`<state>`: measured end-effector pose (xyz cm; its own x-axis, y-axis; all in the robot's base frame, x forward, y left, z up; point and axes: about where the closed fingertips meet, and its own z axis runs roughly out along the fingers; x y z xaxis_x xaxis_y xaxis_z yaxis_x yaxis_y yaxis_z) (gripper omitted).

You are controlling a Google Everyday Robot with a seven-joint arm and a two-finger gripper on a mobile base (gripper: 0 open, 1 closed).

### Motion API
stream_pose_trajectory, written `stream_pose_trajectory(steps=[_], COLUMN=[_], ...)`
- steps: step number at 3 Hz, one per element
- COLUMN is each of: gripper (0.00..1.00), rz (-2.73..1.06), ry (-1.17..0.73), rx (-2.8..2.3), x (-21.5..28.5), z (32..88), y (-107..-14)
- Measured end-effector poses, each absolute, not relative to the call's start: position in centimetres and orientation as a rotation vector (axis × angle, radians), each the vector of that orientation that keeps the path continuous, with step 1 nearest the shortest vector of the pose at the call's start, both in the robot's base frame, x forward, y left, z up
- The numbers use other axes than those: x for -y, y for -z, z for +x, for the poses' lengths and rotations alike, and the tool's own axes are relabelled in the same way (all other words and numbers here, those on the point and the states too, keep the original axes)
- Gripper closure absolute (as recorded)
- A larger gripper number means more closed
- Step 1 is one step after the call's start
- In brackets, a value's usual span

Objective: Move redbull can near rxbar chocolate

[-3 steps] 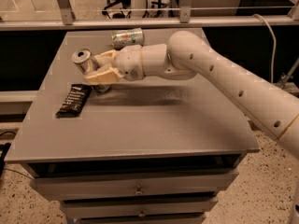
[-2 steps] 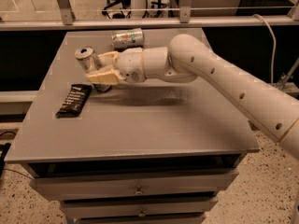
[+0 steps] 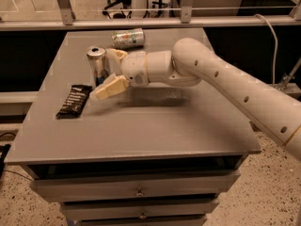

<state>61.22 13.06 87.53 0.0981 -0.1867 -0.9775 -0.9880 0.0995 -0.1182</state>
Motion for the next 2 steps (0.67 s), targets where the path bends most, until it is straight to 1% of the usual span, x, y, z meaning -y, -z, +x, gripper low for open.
stream_pose_trajectory(steps=[1, 2], gripper=[0.0, 0.0], rz=[-1.308, -1.281], ry=[-0.906, -0.813], rx=[-1.329, -1.383], x=[-10.4, -4.5], z=[61.1, 61.0], y=[-87.5, -86.9])
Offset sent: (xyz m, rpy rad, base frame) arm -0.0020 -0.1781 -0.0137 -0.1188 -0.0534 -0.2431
